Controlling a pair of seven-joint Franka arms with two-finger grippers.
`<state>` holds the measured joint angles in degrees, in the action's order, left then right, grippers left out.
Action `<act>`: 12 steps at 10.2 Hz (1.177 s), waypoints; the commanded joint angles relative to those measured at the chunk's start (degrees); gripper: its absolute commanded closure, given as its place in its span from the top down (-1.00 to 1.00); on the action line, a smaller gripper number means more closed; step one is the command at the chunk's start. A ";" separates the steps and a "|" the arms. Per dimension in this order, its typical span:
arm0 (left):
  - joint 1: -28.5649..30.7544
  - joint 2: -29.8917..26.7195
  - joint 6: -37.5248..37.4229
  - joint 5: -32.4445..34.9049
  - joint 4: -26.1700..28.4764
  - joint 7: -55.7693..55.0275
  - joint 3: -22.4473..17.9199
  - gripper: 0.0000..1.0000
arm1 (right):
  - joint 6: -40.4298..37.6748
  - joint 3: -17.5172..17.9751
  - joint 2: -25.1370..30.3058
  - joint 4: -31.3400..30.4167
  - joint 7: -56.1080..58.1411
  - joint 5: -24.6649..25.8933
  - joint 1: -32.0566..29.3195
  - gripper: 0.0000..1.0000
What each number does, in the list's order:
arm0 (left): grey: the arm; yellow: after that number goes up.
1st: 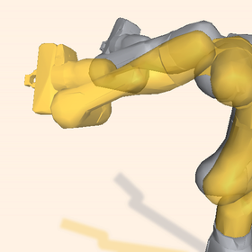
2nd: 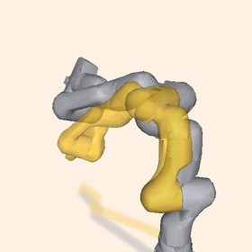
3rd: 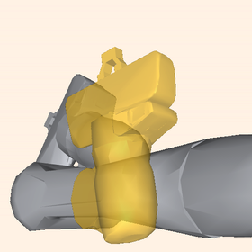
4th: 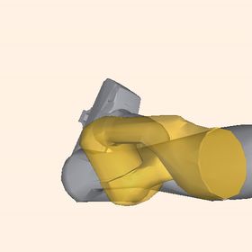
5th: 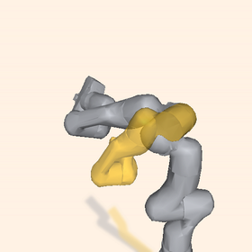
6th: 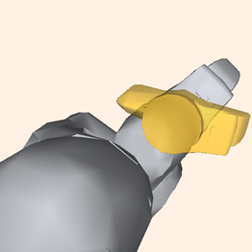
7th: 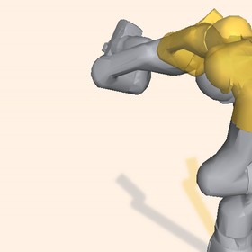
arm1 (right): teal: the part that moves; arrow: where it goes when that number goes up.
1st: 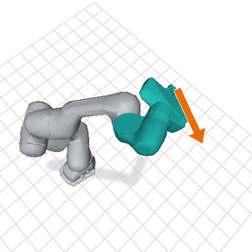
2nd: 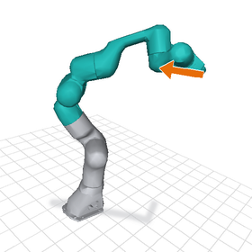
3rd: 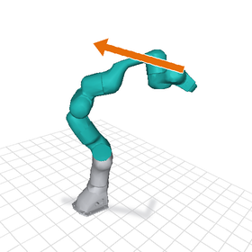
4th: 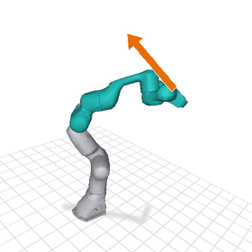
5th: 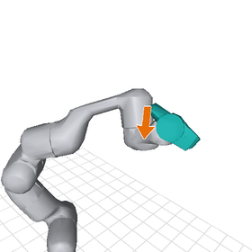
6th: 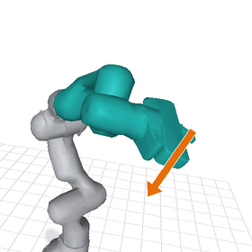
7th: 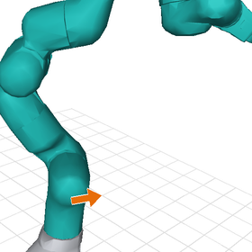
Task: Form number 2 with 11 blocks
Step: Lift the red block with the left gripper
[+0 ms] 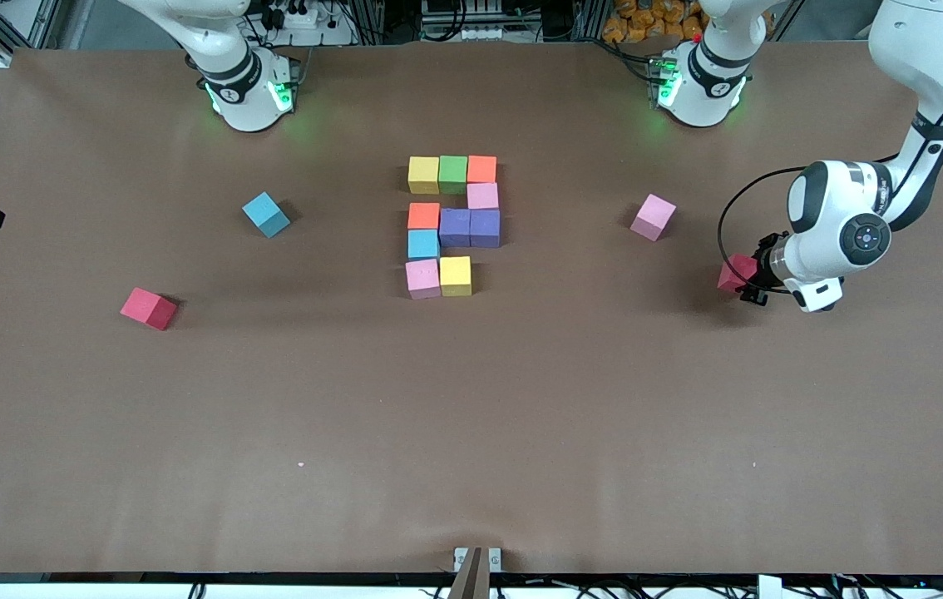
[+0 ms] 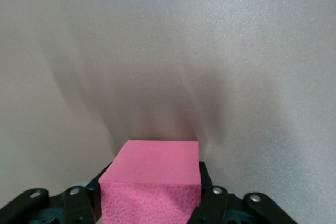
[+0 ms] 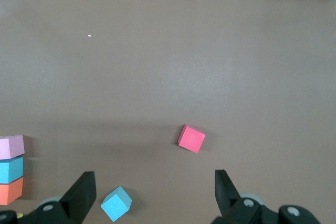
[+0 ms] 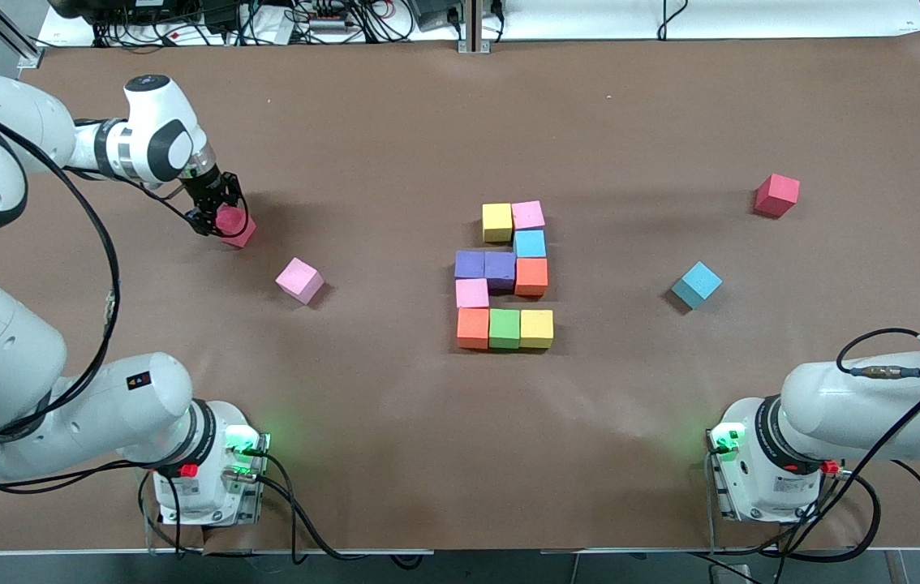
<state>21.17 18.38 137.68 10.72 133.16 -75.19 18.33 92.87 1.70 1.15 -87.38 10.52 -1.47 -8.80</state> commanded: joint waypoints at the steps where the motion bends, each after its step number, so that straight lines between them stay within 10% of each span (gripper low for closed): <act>1: 0.54 -1.15 -0.22 0.53 0.09 -2.14 1.09 -0.15 | -0.58 0.32 -0.45 1.24 0.47 -1.17 -0.25 1.00; 12: -9.27 4.63 -0.31 -4.30 -12.55 -26.02 12.43 -0.17 | 0.65 0.33 -1.59 1.33 0.30 -0.56 -1.13 1.00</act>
<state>15.41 19.80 137.69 7.34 124.15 -97.26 30.82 93.94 1.72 0.11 -87.36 10.54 -1.50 -8.83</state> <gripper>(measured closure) 0.392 0.000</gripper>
